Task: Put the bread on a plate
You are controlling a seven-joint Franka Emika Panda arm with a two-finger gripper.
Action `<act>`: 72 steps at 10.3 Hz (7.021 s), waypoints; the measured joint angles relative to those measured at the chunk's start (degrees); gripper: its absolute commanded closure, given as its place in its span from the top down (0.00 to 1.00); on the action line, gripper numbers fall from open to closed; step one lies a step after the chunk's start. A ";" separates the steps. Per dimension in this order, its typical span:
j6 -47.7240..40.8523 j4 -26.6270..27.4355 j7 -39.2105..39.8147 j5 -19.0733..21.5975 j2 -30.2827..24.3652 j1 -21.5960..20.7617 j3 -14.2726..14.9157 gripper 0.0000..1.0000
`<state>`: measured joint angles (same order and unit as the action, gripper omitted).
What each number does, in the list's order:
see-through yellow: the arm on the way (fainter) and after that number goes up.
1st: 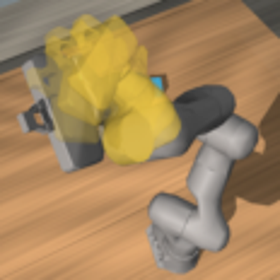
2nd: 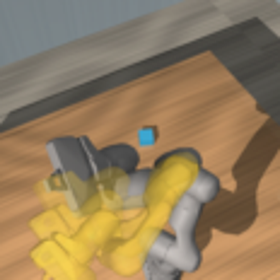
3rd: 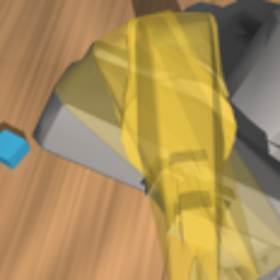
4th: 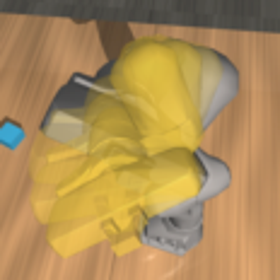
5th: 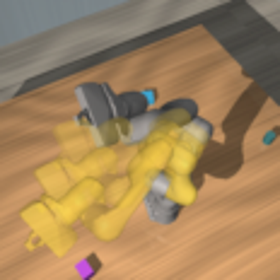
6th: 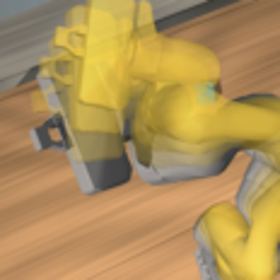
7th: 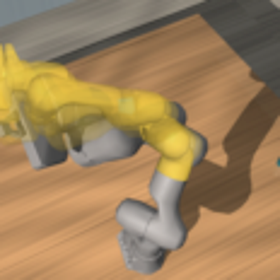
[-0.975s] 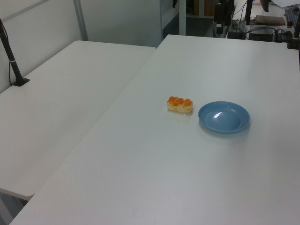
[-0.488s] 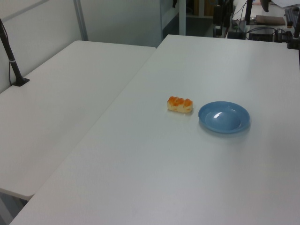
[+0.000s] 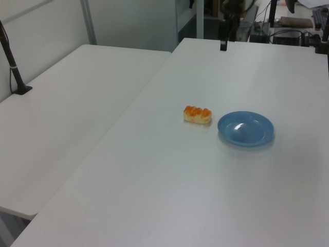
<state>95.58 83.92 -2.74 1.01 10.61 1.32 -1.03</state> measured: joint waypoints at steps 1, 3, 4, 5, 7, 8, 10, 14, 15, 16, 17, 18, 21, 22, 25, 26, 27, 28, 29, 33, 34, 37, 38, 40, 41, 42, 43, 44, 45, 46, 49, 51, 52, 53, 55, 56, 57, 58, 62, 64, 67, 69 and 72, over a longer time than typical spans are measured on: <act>1.91 0.04 0.02 0.00 2.17 -0.10 -0.30 1.00; 8.77 0.25 0.02 0.00 7.72 -1.95 -0.55 1.00; 12.97 0.32 0.02 0.00 10.87 -2.65 -0.56 1.00; 16.85 0.37 0.02 -0.01 14.06 -3.12 -0.56 1.00; 21.53 0.29 0.04 -1.20 18.97 -3.82 -0.56 1.00; 22.09 0.24 0.04 -2.62 20.36 -4.02 -0.56 1.00; 22.73 0.23 0.04 -4.62 22.45 -4.73 -0.55 0.96; 28.65 -0.02 -2.30 -5.31 26.58 -5.79 -0.42 0.46; 28.65 -0.38 -2.49 -5.31 26.58 -5.78 -0.25 0.46; 28.65 -0.95 -2.92 -5.31 26.54 -5.77 -0.23 0.46; 28.65 -1.38 -4.92 -5.30 26.02 -5.77 -0.23 0.46; 28.05 -0.89 -7.22 -5.30 24.29 -5.77 -0.23 0.46; 26.40 12.28 -11.31 -5.30 10.92 -5.98 -0.30 0.46; 26.38 16.55 -11.50 -5.29 7.45 -6.04 -0.33 0.46; 33.17 36.44 -11.52 -5.28 -5.20 -7.48 -0.73 0.46; 36.31 41.32 -11.53 -5.28 -7.69 -8.52 -0.75 0.46; 39.48 45.84 -11.56 -5.28 -9.51 -9.34 -0.75 0.46; 41.64 47.97 -11.56 -5.28 -9.88 -9.53 -0.75 0.46; 43.16 48.88 -11.56 -5.28 -9.57 -9.53 -0.75 0.47; 45.12 47.76 -12.29 -5.27 -5.85 -9.16 -0.40 0.74; 45.14 46.86 -12.31 -5.27 -4.65 -8.91 -0.28 0.97; 45.14 45.52 -12.54 -5.25 -4.14 -8.81 -0.18 1.00; 42.96 44.09 -12.62 -5.25 -4.18 -8.81 -0.18 1.00; 31.86 36.47 -12.62 -5.25 -4.71 -8.82 -0.19 1.00; 27.80 32.88 -12.62 -5.25 -5.43 -8.82 -0.19 1.00; 24.78 29.94 -12.57 -5.25 -6.28 -8.82 -0.19 1.00; 20.70 26.71 -12.13 -5.26 -7.15 -8.81 -0.16 1.00; 15.19 22.23 -10.74 -5.26 -7.93 -8.81 0.07 1.00; 8.36 16.82 -8.54 -5.26 -8.57 -8.28 0.51 1.00; 3.82 12.68 -6.36 -5.10 -8.95 -7.14 0.90 1.00; -4.78 6.06 -0.95 -3.25 -9.22 -2.77 1.25 1.00; -6.73 4.03 1.16 -3.21 -9.80 -1.69 1.30 1.00; -6.80 4.00 1.19 -3.21 -9.91 -1.68 1.30 1.00; -6.82 4.00 1.19 -3.21 -9.91 -1.68 1.30 1.00; -6.82 4.00 1.19 -3.21 -9.91 -1.68 1.30 1.00; -6.82 4.00 1.19 -3.21 -9.91 -1.66 1.30 1.00; -6.82 4.00 1.19 -3.21 -9.91 -1.66 1.37 1.00; -6.82 3.99 1.20 -3.21 -9.91 -1.65 1.45 1.00; -6.82 3.99 1.20 -3.21 -9.91 -1.65 1.46 1.00; -6.82 3.99 1.20 -3.21 -9.91 -1.65 1.45 1.00; -6.82 3.99 1.20 -3.21 -9.91 -1.65 1.45 1.00; -6.82 3.99 1.20 -3.21 -9.91 -1.65 1.45 1.00; -6.82 3.99 1.20 -3.21 -9.91 -1.65 1.45 1.00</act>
<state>88.76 87.91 -1.54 -2.20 0.70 -0.33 0.42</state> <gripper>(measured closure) 0.000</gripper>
